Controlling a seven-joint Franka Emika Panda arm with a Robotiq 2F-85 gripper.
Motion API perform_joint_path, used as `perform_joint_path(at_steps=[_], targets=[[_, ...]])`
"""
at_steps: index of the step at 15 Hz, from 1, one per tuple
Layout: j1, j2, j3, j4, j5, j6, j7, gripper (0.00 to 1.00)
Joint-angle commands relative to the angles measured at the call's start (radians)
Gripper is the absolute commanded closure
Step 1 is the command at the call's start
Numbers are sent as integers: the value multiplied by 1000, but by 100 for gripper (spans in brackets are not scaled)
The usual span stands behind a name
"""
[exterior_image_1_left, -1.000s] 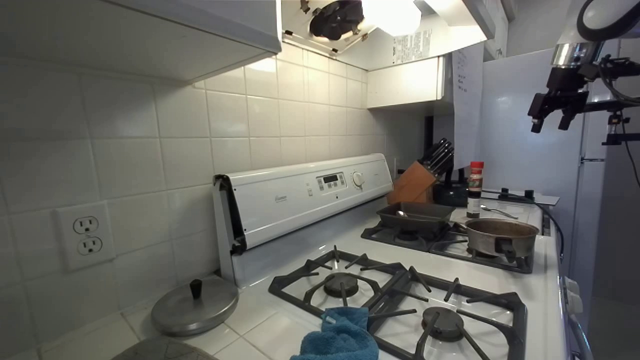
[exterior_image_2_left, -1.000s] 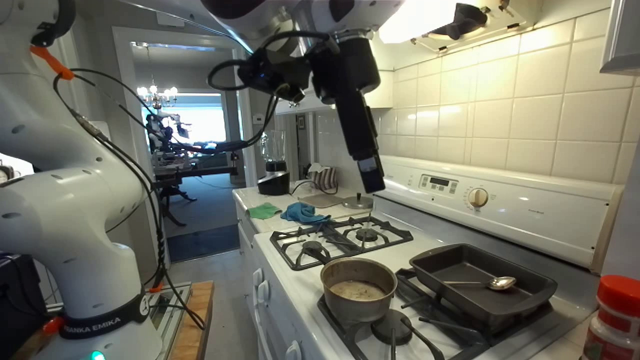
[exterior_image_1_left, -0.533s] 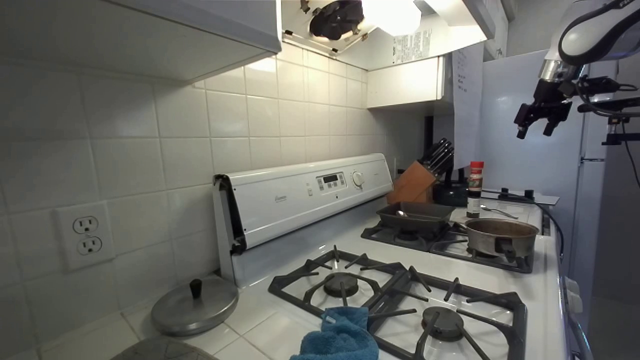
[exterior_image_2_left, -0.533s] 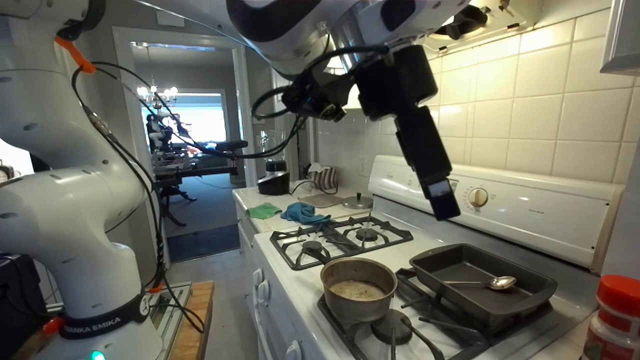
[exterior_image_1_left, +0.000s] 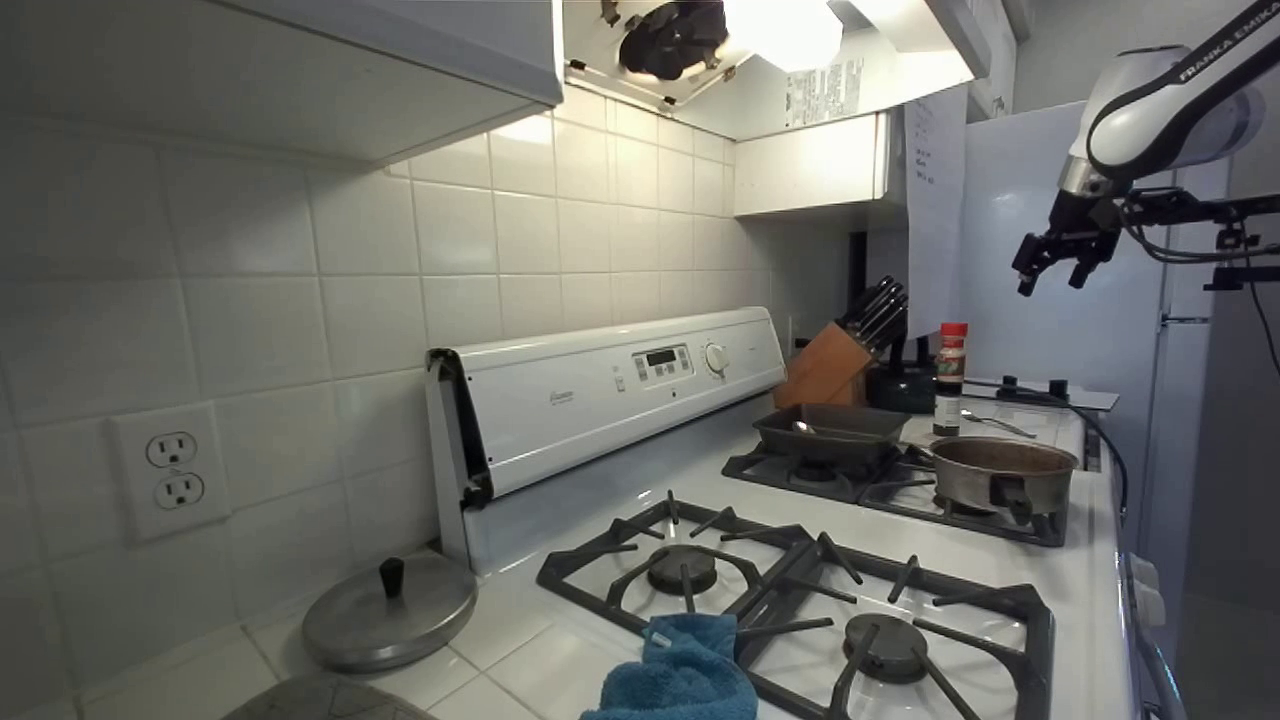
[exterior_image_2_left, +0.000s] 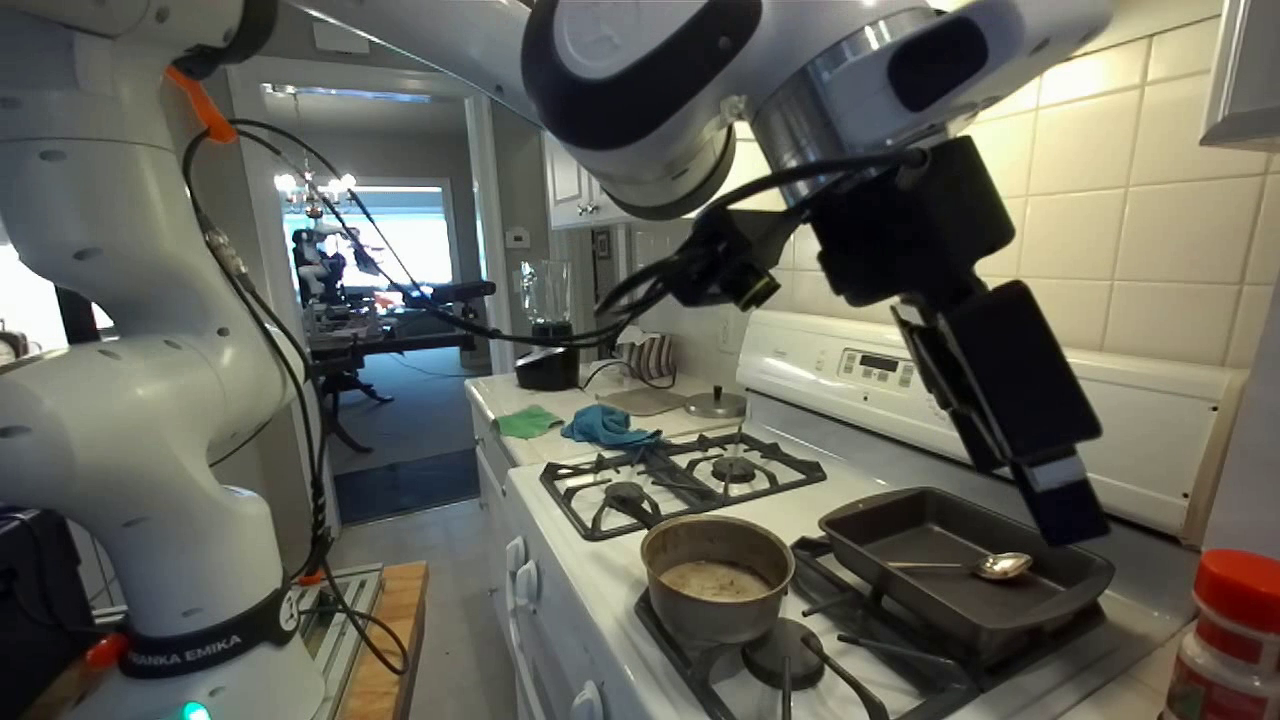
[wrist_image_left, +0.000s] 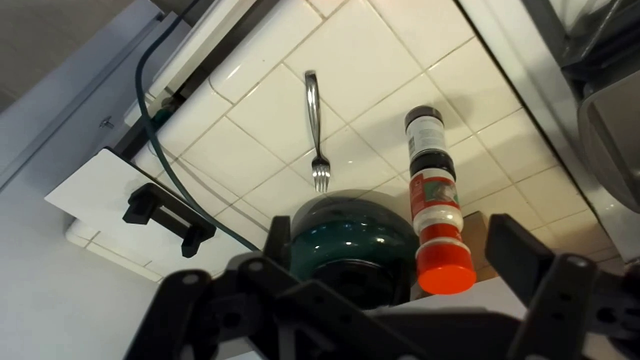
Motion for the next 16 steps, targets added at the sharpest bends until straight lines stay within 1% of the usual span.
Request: perform_joint_path(at_steps=[1,2,4,8,11,16], targets=[[3,96,-10,114,-112,-138,52,0],[14,44,-22,39,-32,-39,0,0],[17,76,-25,76,-72,-100,20,0],[18,89,-25,96,-77,-117,21,0],[13,137,-36,123,-6,-41,2,0],[7,217,-37,151,182,79,-128,0]])
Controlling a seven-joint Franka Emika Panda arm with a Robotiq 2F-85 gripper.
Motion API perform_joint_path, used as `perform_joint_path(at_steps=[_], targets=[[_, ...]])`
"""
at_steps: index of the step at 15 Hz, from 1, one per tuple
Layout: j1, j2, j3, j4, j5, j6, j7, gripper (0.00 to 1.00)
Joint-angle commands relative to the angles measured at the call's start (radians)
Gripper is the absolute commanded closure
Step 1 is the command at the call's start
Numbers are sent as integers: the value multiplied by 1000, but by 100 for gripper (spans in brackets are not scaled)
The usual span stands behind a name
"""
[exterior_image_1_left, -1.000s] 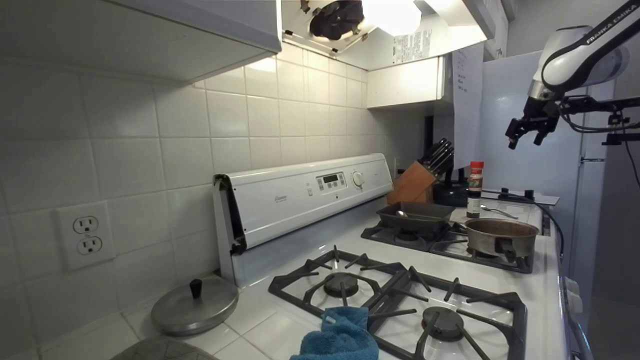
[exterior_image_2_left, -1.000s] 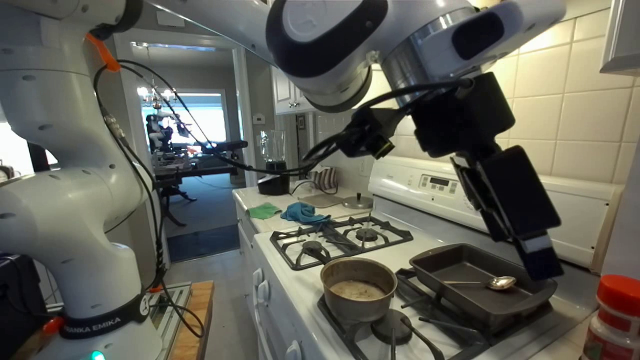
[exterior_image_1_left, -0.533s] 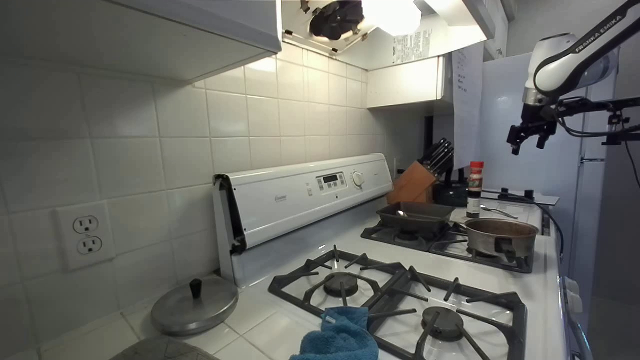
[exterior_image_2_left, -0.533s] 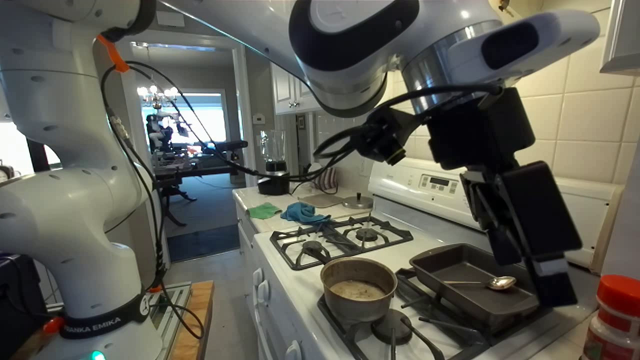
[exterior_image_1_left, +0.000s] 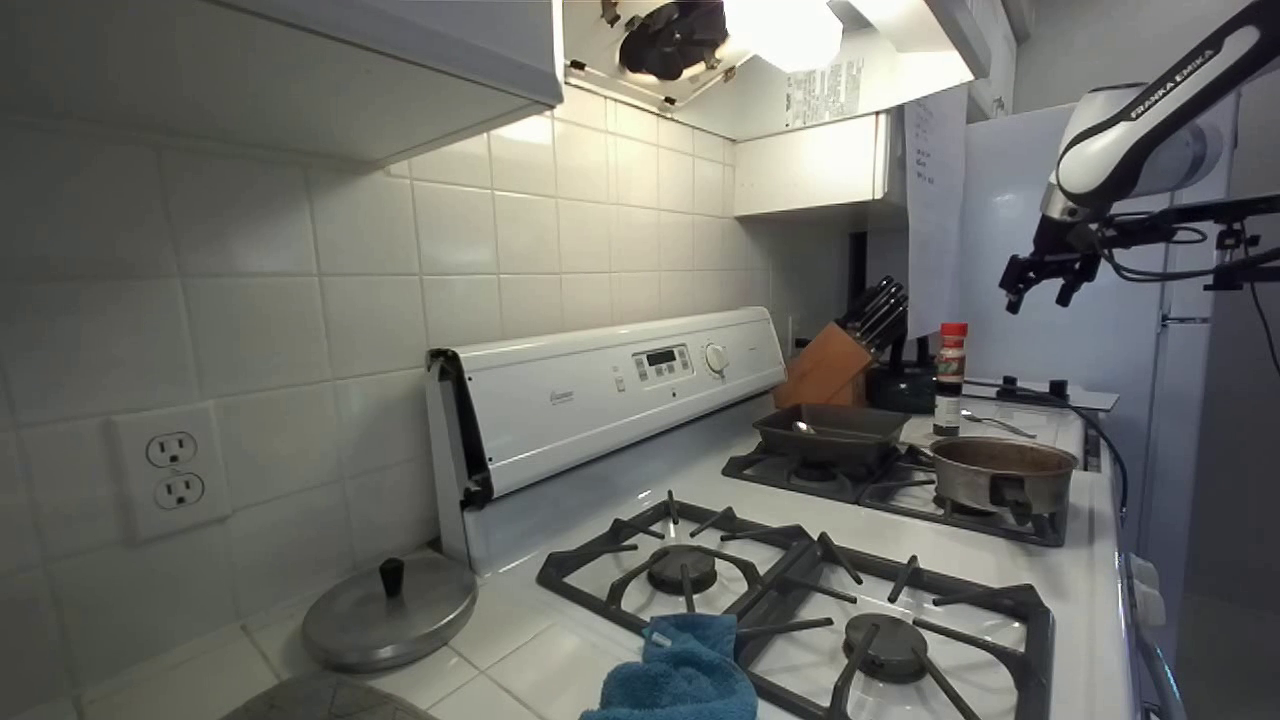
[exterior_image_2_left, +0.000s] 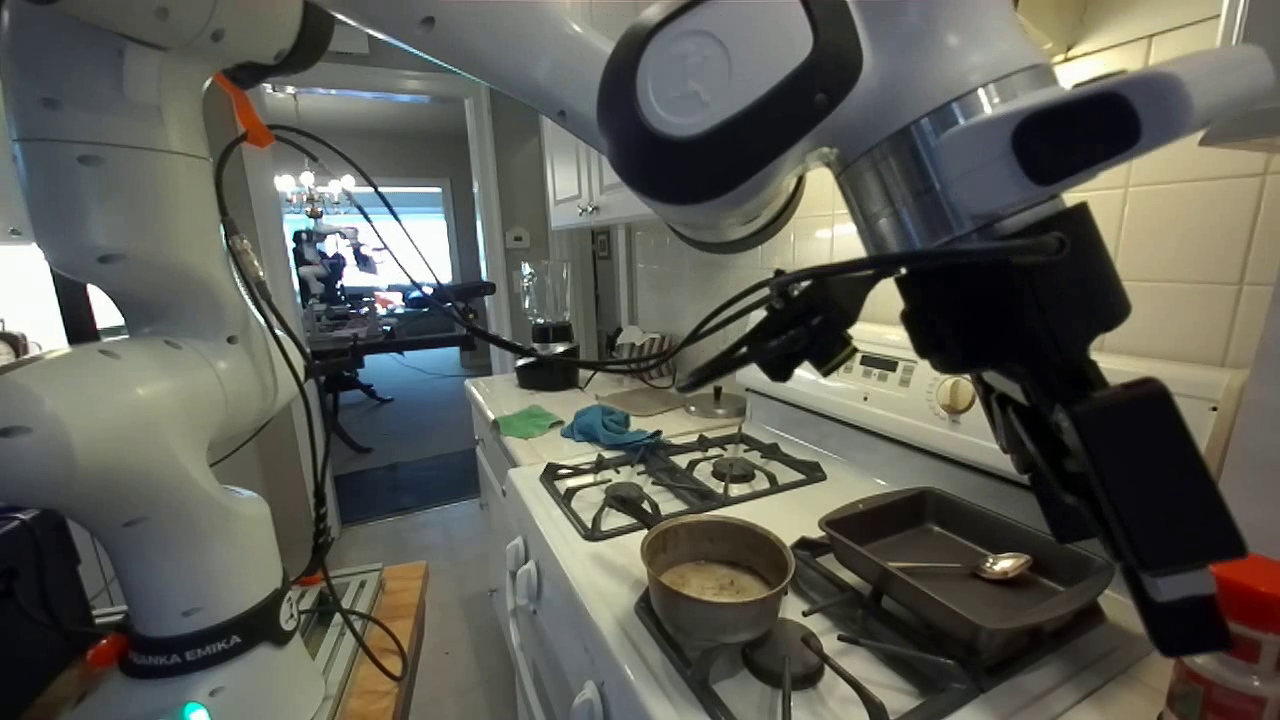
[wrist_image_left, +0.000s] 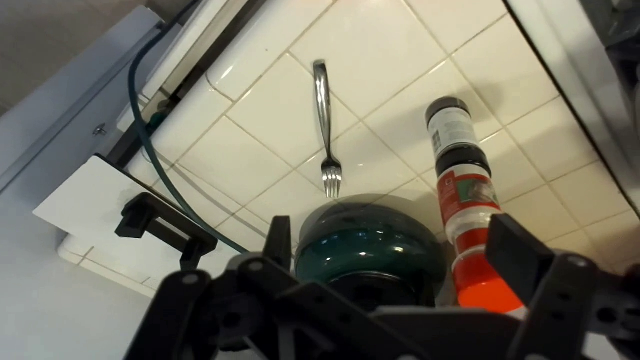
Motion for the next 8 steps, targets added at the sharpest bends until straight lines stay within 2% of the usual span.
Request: perform_joint_path(at_steps=[1,8], targets=[[2,79,-2,51,138,86,-119,0],[-17,172,43,126,277,179,-283,0]])
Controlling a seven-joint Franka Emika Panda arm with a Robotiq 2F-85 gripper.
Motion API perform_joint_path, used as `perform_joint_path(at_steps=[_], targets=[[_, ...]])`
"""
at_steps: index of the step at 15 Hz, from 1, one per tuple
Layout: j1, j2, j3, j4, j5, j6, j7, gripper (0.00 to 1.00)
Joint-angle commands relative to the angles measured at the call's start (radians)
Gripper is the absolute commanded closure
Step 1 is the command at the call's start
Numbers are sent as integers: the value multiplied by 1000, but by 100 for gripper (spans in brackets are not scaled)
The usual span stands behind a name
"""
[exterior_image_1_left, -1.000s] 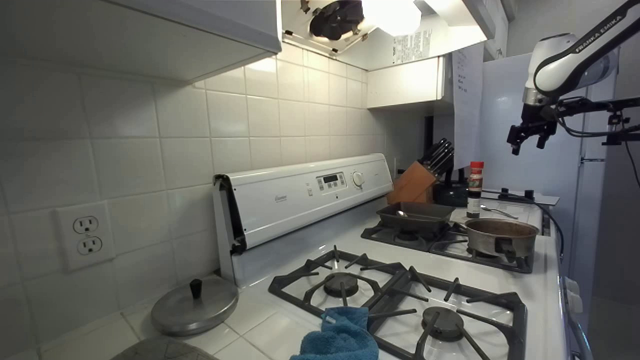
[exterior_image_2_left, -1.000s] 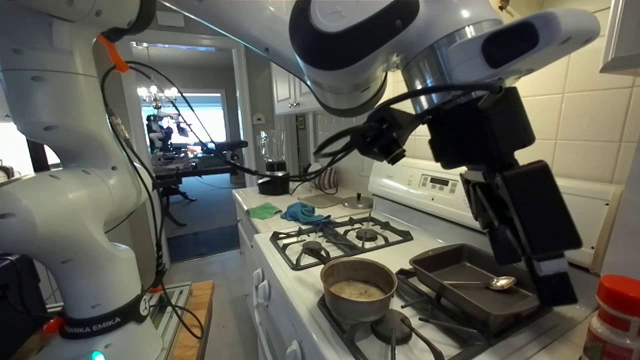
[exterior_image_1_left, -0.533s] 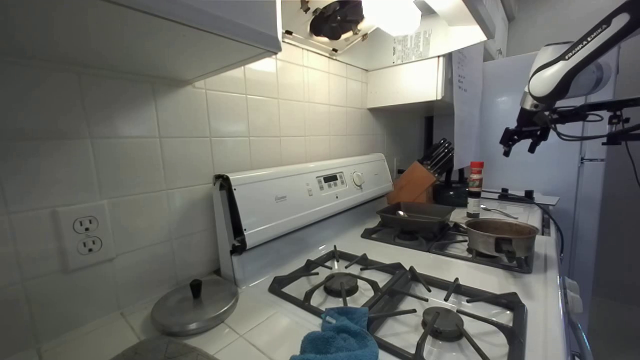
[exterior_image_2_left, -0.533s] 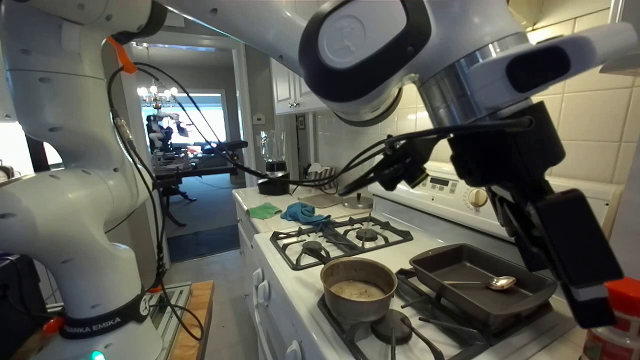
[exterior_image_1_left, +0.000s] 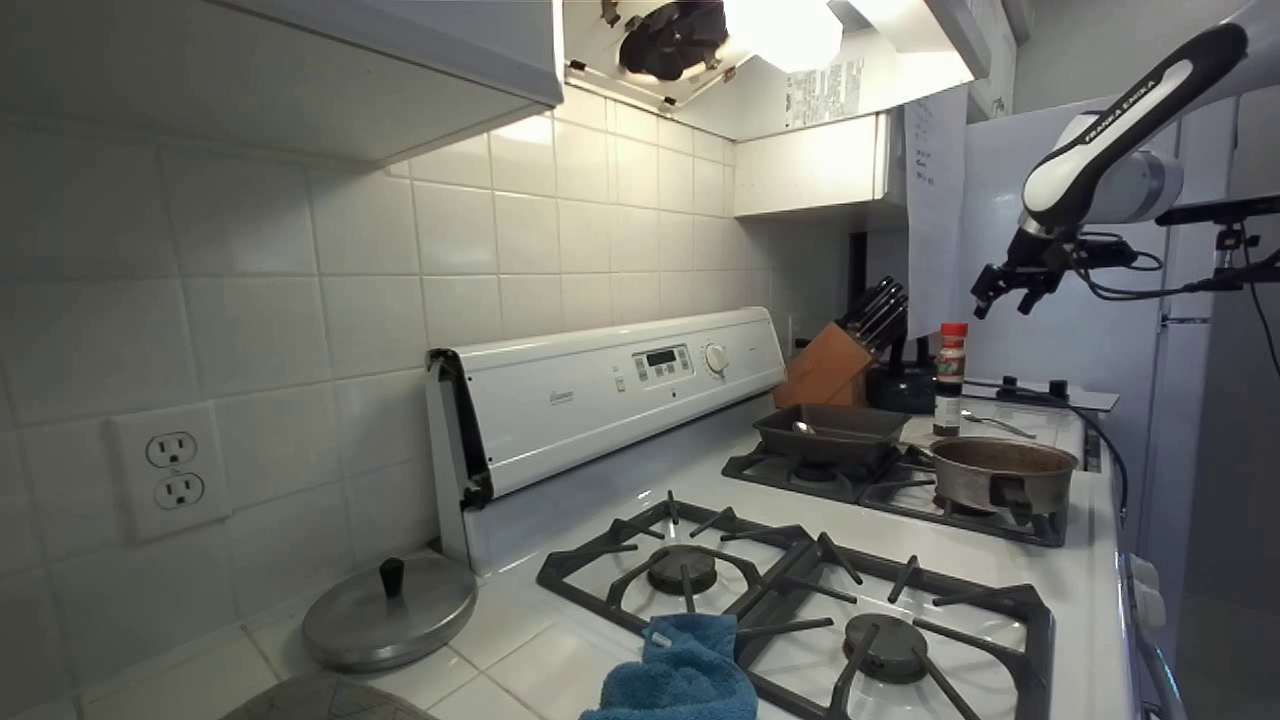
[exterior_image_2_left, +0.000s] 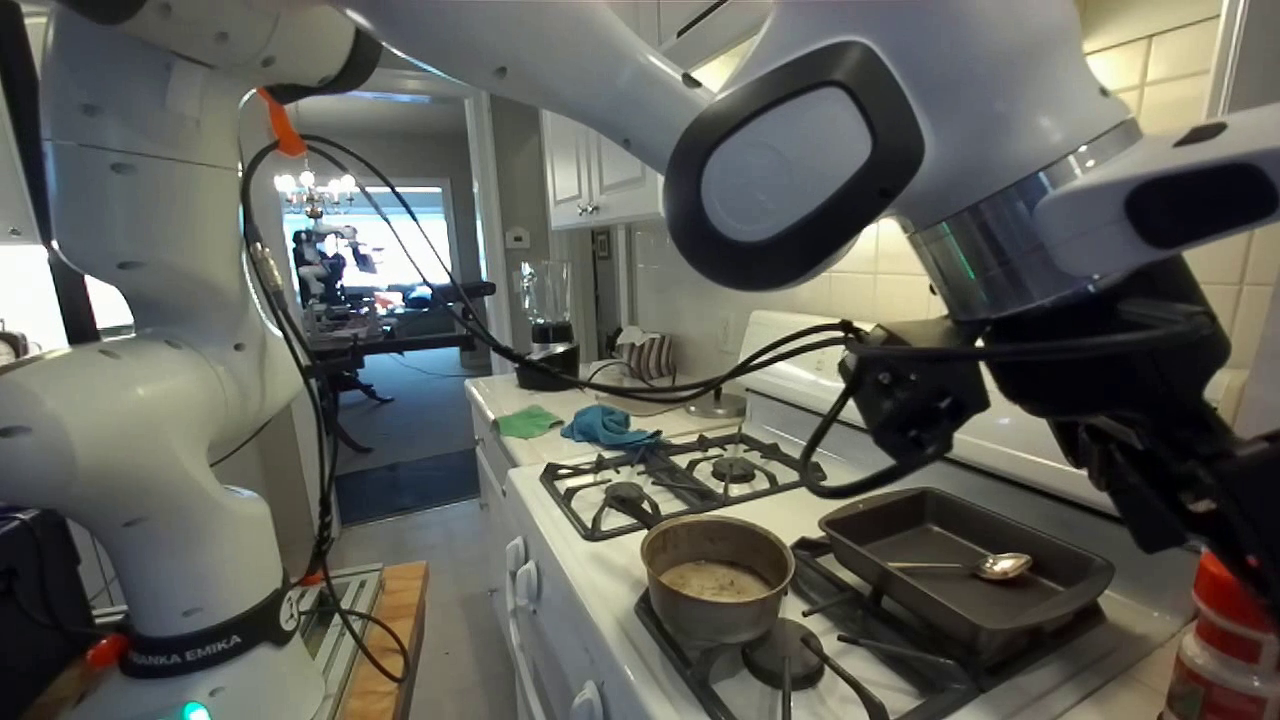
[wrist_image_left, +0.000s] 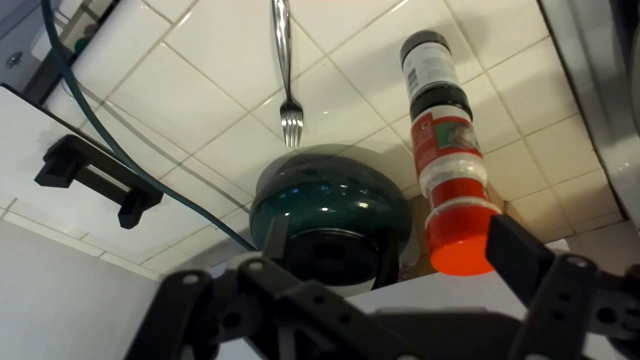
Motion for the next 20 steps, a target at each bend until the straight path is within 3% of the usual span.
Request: perform_joint_path(at_steps=[1,5,10,11,12,14,20], targets=[[-21,57,39,66,90,16,-95,0],[-40,91,84,107,163,6,-178,0],[-50,131,106,150,166,0,-212,0],[-54,138,110,156,165,0,-218,5],[-57,145,113,163,163,-4,-220,26],[-64,157,120,177,162,-6,-226,31],[-75,166,135,193,161,-23,-229,75]])
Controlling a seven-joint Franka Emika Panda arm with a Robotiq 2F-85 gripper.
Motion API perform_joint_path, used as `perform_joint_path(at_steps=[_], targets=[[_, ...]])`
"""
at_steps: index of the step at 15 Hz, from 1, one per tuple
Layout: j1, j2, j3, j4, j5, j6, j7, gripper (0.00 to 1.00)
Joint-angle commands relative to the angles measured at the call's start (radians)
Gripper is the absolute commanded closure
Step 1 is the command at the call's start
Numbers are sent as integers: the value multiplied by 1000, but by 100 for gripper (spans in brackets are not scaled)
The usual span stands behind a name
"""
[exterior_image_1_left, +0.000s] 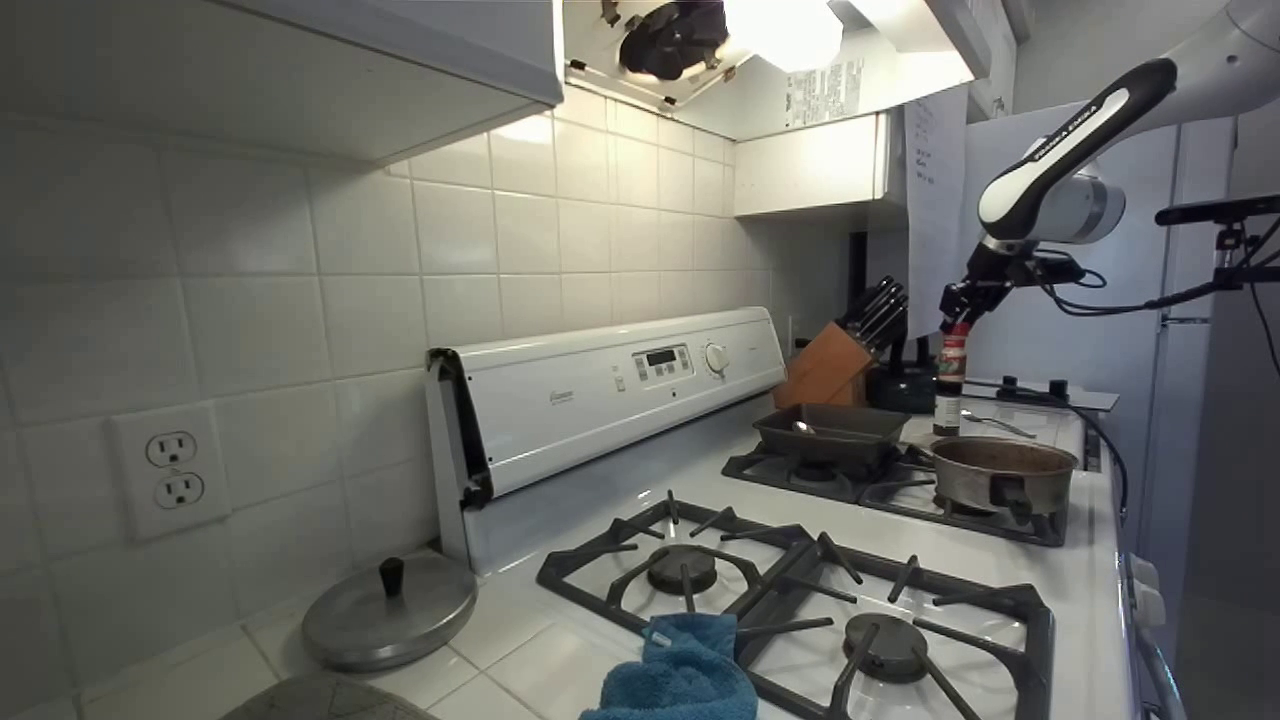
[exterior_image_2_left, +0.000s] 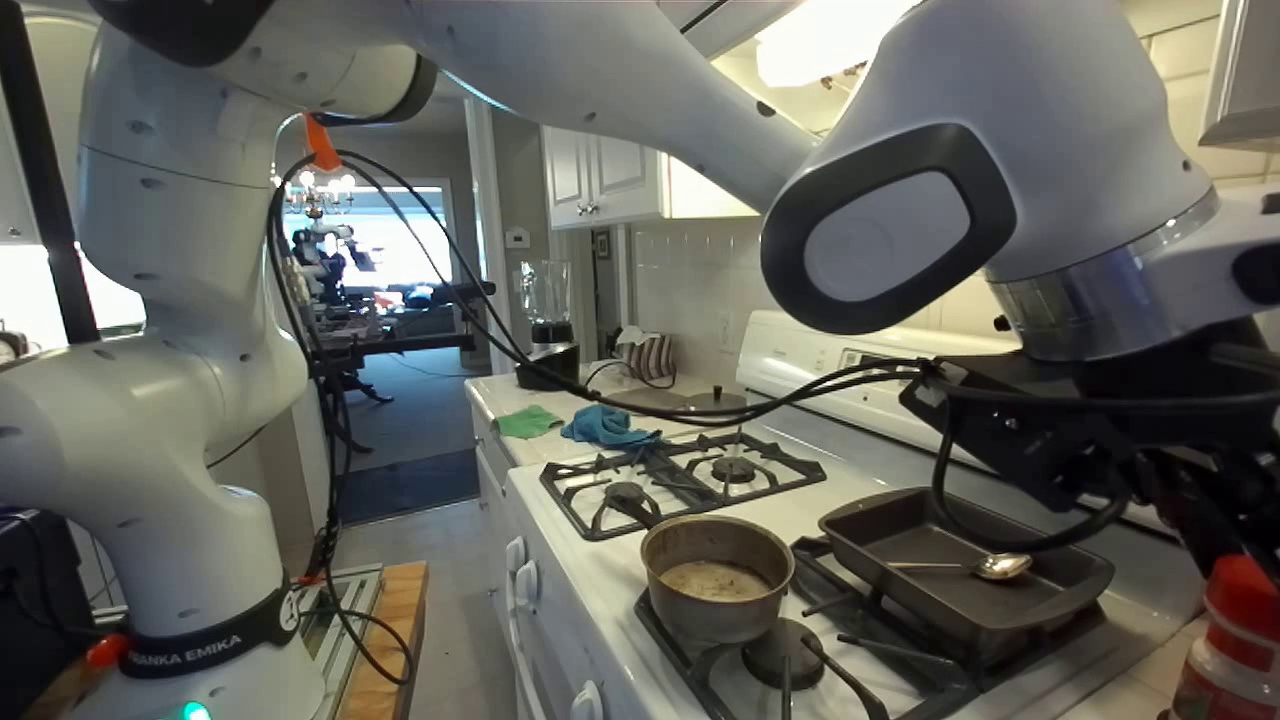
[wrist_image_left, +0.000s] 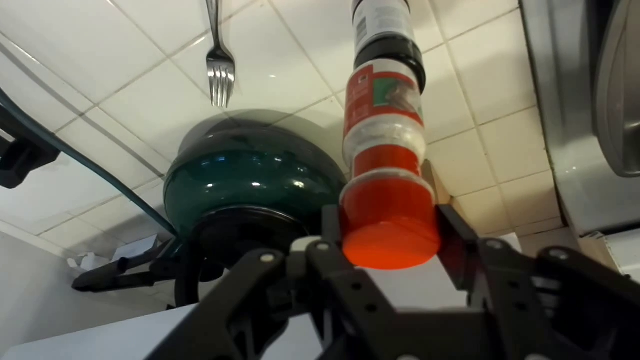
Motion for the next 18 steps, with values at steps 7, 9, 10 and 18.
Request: perform_joint_path(at_steps=[7,9,10,18], targets=[[-24,-74,28,-36,27,-39,-44,76],[-16,-114,18,-74,14,-54,-48,76],[-10,-128,10,-96,5,-57,-49,76],[8,-219,-21,-276,6,-9,-137,76]])
